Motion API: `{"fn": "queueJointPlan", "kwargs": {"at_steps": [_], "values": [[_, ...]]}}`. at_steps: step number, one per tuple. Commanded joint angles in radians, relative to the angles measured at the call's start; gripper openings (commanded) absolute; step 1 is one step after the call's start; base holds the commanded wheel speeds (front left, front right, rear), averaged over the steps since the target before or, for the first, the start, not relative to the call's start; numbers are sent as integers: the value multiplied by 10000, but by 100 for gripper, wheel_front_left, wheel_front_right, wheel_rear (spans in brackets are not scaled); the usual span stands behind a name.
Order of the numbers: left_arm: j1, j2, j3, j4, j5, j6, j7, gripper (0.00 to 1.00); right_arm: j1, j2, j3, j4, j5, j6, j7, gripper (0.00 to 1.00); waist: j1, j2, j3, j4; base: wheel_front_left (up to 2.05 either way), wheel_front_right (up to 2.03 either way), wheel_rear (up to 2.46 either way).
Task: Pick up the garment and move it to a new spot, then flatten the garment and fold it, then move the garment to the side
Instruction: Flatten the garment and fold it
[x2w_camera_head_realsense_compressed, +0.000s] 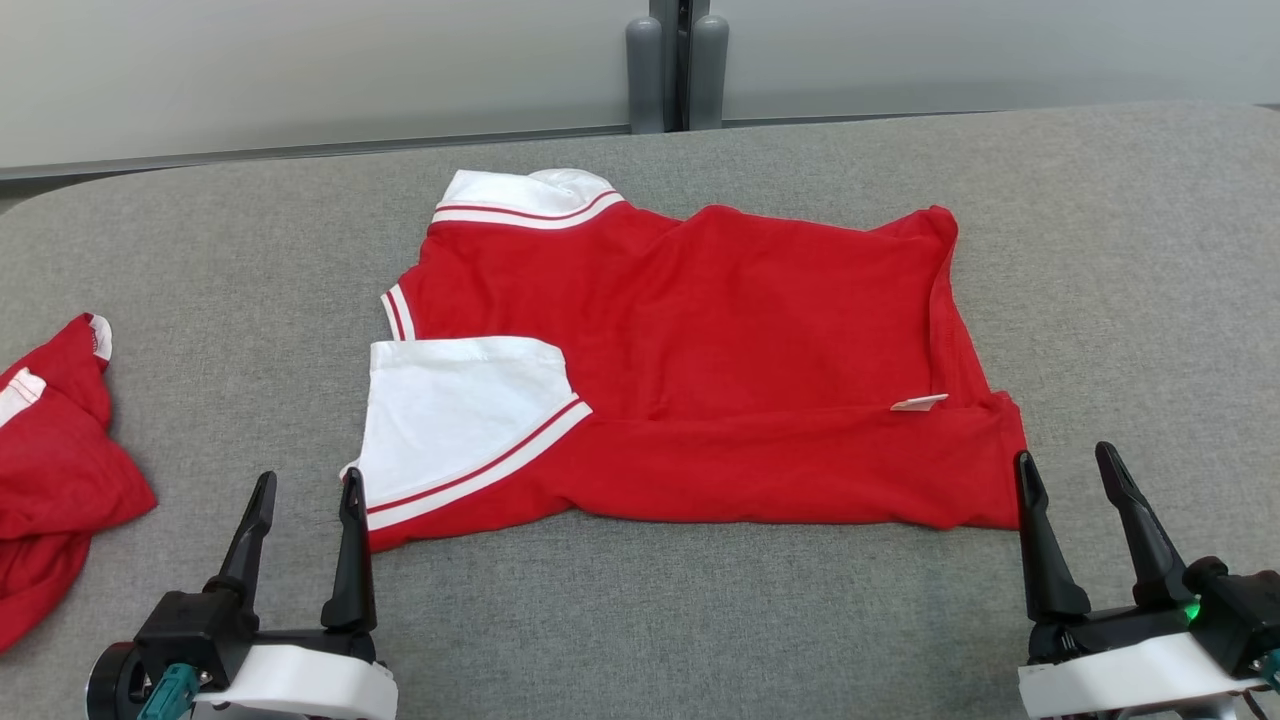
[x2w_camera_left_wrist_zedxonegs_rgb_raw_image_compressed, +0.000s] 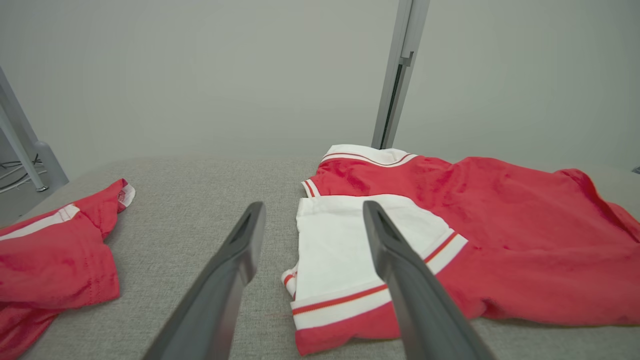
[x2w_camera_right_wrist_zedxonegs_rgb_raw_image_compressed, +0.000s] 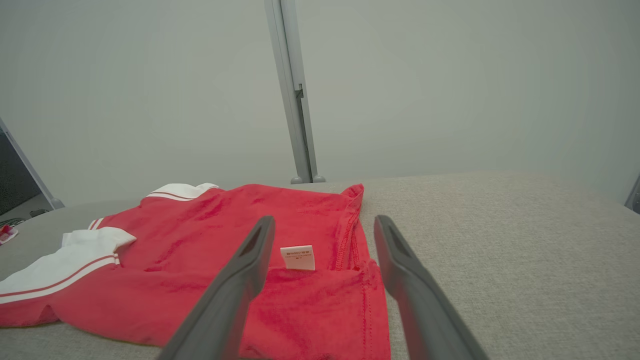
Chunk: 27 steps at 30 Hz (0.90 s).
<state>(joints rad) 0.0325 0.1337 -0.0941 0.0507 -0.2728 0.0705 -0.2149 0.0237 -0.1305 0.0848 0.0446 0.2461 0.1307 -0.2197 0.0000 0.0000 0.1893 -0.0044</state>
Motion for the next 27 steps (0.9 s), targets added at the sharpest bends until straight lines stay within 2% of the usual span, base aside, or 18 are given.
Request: {"fn": "queueJointPlan", "kwargs": {"at_steps": [1,9,14,18,27], "values": [[-88,53,12,28,-41,37,-11,100,35,-65,14,-33,4,0,17,100,0,0,6,8,0,0,0],[-194,102,-43,72,-85,74,52,100,6,-93,55,51,109,0,58,100,0,0,34,39,0,0,0],[-499,110,-201,462,-349,-203,536,100,-188,-108,-38,331,193,0,129,100,0,0,224,56,0,0,0],[-940,41,-298,1438,-773,-512,1131,100,-588,-207,-81,1271,337,0,195,100,0,0,486,-2,0,0,0],[-1578,-169,-370,3311,-1516,-838,2097,100,-1474,-221,289,4098,969,0,0,100,0,0,869,61,0,0,0]]}}
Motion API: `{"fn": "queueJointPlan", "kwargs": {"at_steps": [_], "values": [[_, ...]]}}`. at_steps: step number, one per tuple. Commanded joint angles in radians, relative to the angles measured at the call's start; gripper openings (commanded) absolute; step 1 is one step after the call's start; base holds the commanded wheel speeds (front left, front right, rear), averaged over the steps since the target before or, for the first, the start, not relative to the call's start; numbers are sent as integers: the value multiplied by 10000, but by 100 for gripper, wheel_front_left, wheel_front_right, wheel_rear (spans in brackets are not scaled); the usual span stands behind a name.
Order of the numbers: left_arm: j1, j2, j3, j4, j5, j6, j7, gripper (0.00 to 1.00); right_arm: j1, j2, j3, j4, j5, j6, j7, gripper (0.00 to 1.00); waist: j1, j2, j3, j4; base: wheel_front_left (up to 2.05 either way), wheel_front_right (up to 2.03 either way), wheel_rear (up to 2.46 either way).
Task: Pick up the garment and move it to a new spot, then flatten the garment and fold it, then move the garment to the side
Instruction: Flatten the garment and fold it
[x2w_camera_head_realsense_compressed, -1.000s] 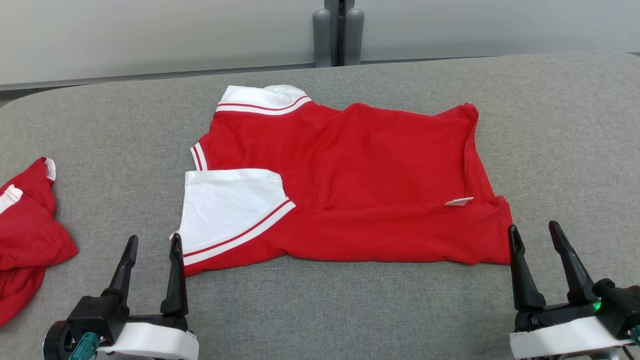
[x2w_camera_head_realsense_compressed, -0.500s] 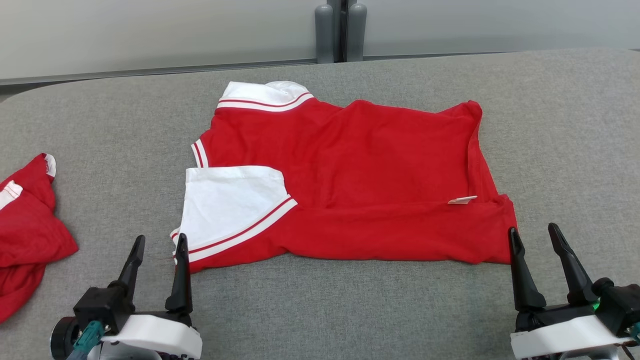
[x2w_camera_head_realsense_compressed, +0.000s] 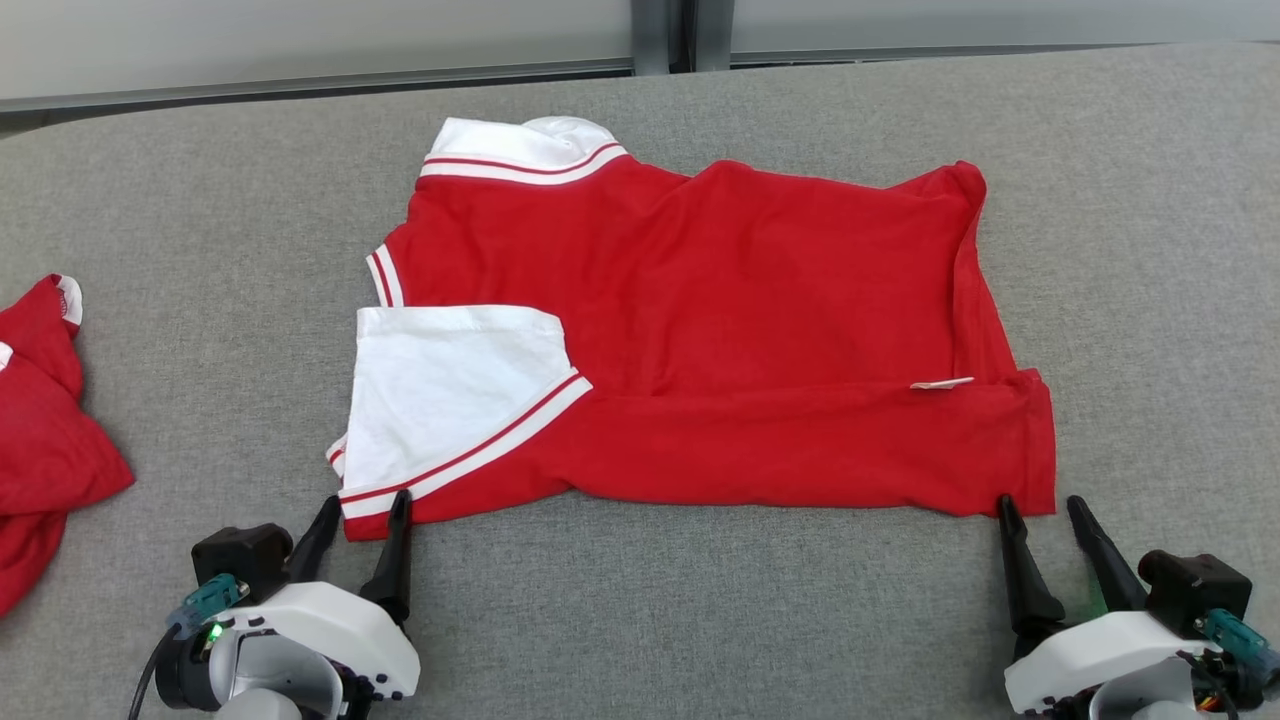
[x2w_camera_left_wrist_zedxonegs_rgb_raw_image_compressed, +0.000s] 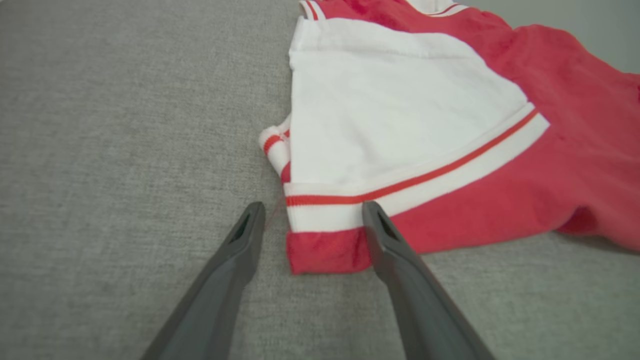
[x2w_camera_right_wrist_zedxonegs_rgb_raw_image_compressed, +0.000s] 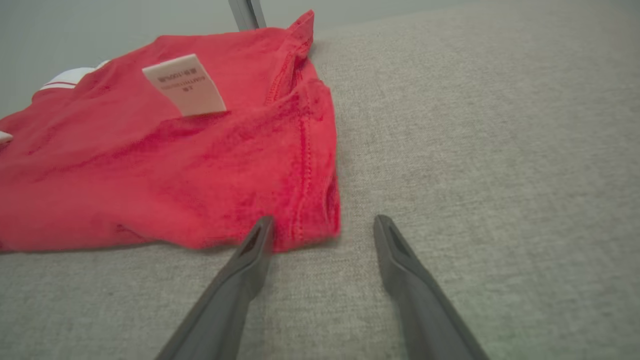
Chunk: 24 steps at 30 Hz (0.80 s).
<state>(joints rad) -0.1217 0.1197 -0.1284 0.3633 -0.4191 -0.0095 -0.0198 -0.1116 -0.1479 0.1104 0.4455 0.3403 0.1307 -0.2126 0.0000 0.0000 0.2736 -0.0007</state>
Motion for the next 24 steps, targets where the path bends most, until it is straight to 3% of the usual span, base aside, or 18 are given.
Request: {"fn": "queueJointPlan", "kwargs": {"at_steps": [1,2,3,4,5,6,7,14,24], "values": [[-75,-45,-32,297,-92,-14,205,100,-185,-30,160,308,158,0,-59,100,0,0,42,36,0,0,0],[-86,-46,-42,413,-145,-14,299,95,-224,-7,314,515,254,0,-52,100,0,0,52,45,0,0,0],[-105,-52,-49,476,-165,-34,321,49,-275,-14,435,665,316,2,-53,100,0,0,68,42,0,0,0],[-124,-39,-60,514,-179,-55,313,14,-331,-5,582,786,492,2,-53,67,0,0,83,43,0,0,0],[-138,-35,-72,541,-202,-82,295,0,-395,-32,694,906,569,2,-52,33,0,0,98,45,0,0,0],[-138,-35,-72,541,-202,-82,295,0,-395,-32,694,906,569,2,-52,33,0,0,98,45,0,0,0],[-160,-6,-111,538,-184,-125,193,0,-514,-56,870,1050,816,2,-87,0,0,0,119,49,0,0,0],[-108,73,-2,24,-161,-68,-328,0,-696,-375,1073,1044,1360,-3,-304,0,0,0,59,114,0,0,0],[1249,316,126,-1663,-414,94,-186,0,730,-937,749,277,1949,-14,-320,0,0,0,-455,384,0,0,0]]}}
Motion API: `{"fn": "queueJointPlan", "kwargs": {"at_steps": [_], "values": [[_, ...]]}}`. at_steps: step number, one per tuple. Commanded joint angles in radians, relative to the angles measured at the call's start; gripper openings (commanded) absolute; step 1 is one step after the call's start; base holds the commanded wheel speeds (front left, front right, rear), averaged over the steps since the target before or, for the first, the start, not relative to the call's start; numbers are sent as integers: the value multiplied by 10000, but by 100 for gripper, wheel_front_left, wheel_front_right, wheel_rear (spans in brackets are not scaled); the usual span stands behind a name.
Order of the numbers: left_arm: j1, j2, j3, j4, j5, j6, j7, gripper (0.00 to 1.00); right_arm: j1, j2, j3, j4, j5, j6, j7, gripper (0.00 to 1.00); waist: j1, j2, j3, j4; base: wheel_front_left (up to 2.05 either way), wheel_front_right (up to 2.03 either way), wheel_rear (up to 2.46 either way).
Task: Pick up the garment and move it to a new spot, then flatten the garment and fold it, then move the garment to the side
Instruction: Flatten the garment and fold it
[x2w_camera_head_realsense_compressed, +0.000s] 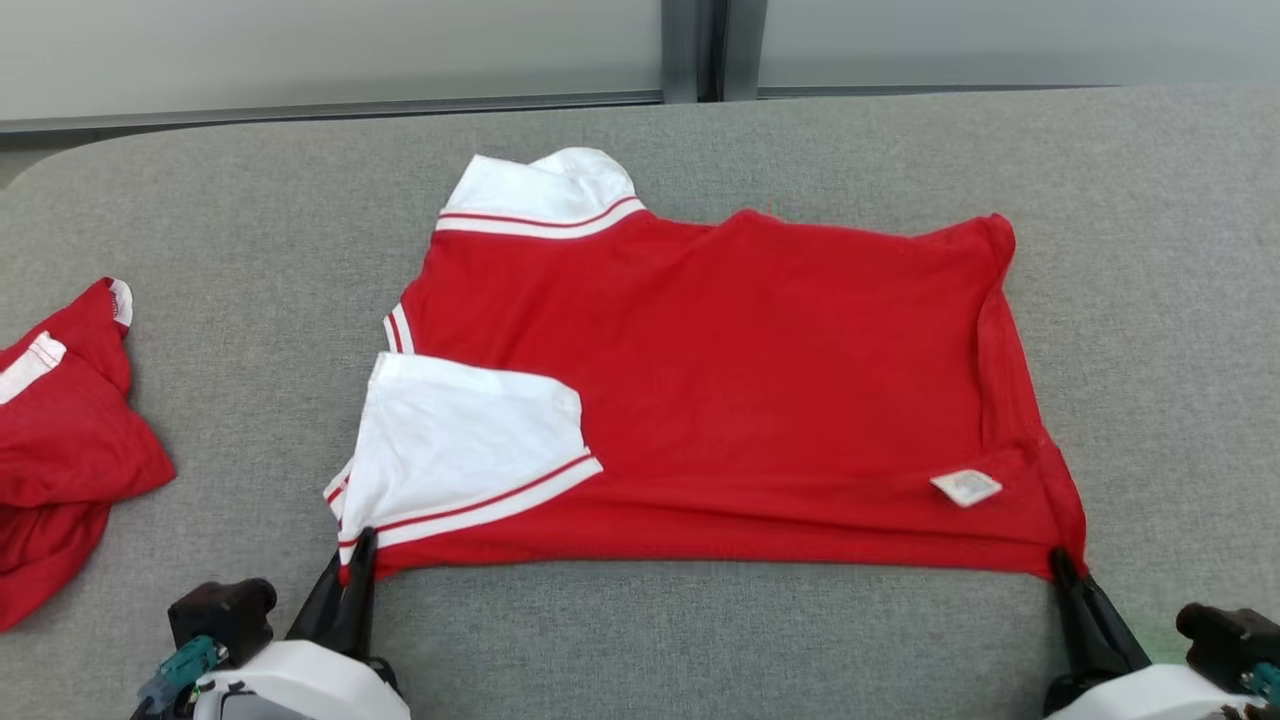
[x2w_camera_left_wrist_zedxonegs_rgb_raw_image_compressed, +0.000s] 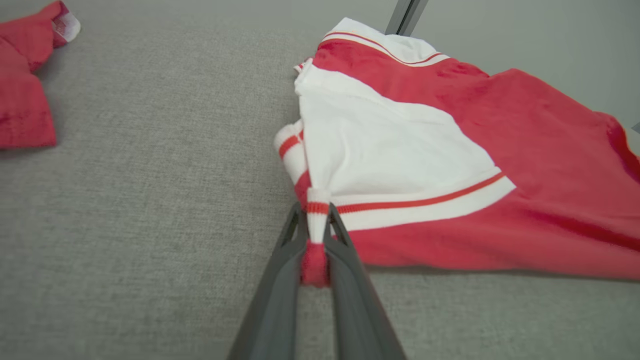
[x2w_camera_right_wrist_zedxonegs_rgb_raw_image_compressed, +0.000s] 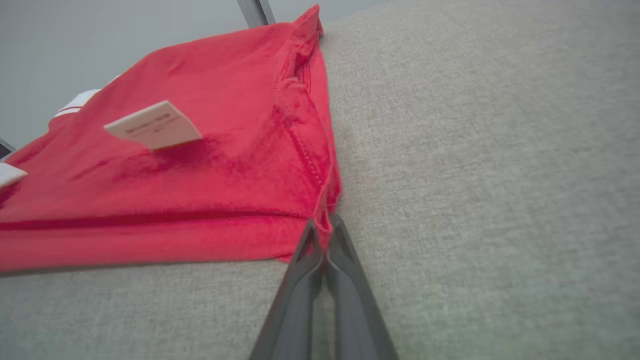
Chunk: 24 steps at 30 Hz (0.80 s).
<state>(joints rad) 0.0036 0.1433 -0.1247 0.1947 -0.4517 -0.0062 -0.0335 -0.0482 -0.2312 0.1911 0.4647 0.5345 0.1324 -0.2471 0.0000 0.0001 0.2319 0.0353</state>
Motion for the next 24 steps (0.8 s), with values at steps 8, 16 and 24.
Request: {"fn": "queueJointPlan", "kwargs": {"at_steps": [8,16,24], "values": [[1431,189,24,-956,-202,493,780,0,1477,-6,-591,-417,104,-34,421,0,0,-1,-542,20,0,0,0],[2072,83,-219,-1239,-206,775,1310,100,1701,196,-715,-739,-129,-31,785,99,0,-1,-797,-108,0,0,0],[1616,126,-96,-1846,345,1054,212,100,1291,84,-1220,-2312,-1433,-25,65,100,0,-1,-1018,-206,0,0,0]]}}
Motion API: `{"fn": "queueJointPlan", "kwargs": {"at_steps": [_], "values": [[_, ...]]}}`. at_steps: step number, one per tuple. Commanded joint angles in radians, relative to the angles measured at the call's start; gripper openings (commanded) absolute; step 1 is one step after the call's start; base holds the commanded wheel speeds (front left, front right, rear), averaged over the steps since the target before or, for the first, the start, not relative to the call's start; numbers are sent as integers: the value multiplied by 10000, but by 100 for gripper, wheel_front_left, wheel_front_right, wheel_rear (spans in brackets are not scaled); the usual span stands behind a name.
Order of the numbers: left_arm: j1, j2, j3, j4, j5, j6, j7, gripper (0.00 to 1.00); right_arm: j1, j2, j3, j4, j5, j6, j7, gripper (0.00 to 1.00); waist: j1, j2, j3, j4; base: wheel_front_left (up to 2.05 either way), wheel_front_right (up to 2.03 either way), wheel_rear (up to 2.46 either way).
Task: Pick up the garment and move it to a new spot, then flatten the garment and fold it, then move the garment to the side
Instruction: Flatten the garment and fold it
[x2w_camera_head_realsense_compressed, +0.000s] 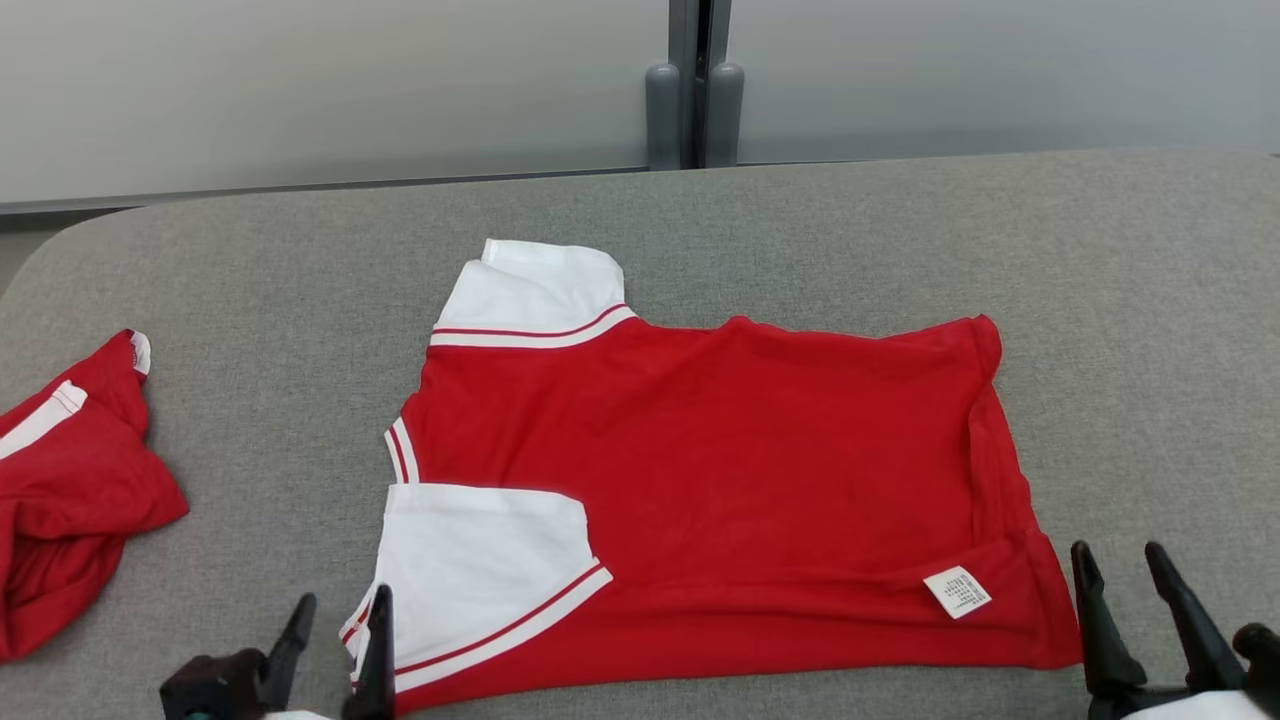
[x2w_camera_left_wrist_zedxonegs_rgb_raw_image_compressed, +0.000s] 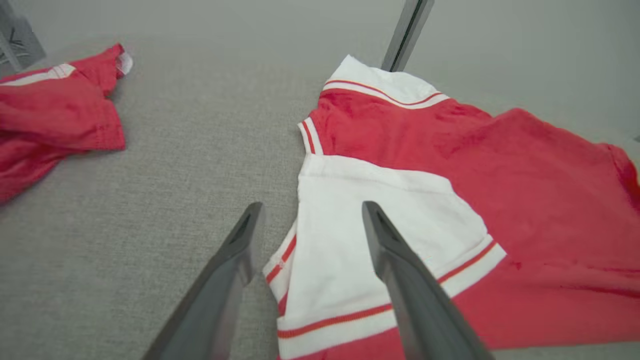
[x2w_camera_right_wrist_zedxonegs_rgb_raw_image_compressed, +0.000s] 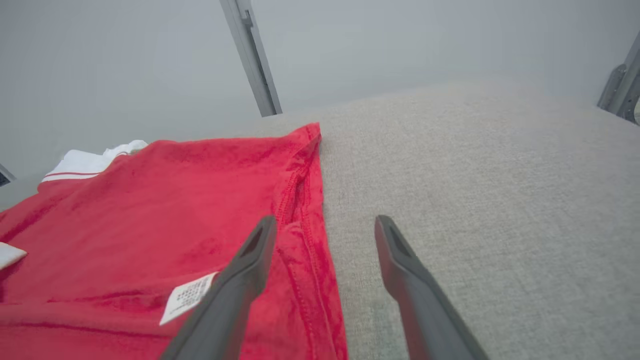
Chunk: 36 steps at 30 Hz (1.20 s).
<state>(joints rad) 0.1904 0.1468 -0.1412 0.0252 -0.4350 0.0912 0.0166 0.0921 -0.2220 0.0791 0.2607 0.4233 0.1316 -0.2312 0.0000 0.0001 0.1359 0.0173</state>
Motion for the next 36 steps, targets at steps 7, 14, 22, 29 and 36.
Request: {"fn": "queueJointPlan", "kwargs": {"at_steps": [7,14,22,29,36], "values": [[-904,236,110,-788,932,278,-1475,100,-163,276,-478,-1930,-1506,-16,231,100,0,-1,-238,-46,0,0,0],[-1091,270,-207,-1229,1600,696,-1336,100,173,649,-426,-3260,-2133,-16,1094,100,0,-1,-258,-122,0,0,0],[-947,197,-433,-1173,1663,832,-1157,100,288,830,-357,-3577,-2055,-16,1348,100,0,-1,-142,-104,0,0,0],[-1041,240,-483,-1162,1585,829,-1057,100,211,825,-338,-3621,-1968,-16,1350,100,0,-1,-17,-73,0,0,0],[-2886,364,-715,-686,1388,189,-667,100,-218,809,-384,-3817,-1888,-16,1411,100,0,-1,976,-17,0,0,0]]}}
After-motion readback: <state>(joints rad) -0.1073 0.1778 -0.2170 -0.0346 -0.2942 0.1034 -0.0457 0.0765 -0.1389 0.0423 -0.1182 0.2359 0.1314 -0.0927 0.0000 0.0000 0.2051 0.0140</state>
